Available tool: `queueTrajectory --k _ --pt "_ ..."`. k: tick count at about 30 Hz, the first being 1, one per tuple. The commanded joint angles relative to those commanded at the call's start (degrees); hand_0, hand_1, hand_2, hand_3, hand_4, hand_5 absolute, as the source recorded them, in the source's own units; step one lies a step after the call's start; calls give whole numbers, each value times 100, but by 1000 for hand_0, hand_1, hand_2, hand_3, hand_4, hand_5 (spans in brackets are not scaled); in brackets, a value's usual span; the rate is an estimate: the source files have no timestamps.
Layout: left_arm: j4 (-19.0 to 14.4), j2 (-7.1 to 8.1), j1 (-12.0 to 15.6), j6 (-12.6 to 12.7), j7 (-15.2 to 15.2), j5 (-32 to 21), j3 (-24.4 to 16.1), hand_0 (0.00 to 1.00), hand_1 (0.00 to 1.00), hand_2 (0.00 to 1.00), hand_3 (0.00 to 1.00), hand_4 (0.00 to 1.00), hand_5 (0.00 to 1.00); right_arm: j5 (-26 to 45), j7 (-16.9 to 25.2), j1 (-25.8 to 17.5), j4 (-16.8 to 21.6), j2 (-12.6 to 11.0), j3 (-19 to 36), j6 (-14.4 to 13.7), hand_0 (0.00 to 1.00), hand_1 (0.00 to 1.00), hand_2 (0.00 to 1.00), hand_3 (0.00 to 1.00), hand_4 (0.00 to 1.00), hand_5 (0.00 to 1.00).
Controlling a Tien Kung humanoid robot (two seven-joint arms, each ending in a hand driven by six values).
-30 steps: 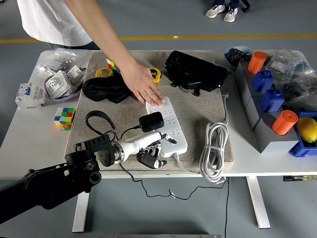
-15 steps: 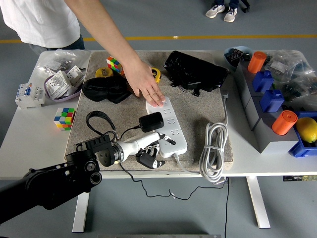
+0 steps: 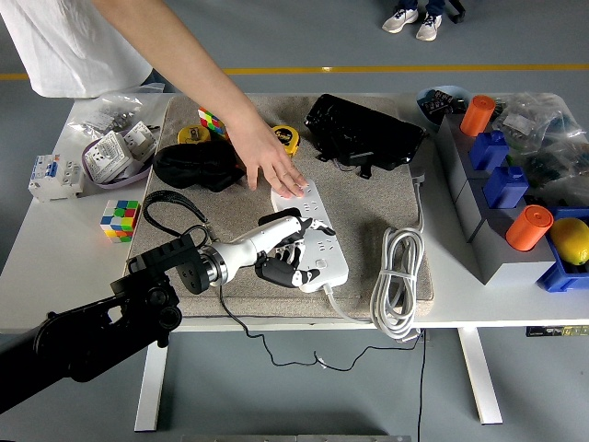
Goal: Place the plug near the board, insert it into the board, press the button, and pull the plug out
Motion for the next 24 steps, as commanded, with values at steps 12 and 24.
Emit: queueTrajectory --k 12,24 --pt "645 -91 68 950 -468 588 -164 529 650 691 748 962 385 6 8 6 1 9 -7 2 673 687 681 584 998 567" --pt "1133 -235 -36 1273 -382 1137 -118 714 755 762 753 974 422 16 12 31 9 -17 -42 5 673 687 681 584 998 567"
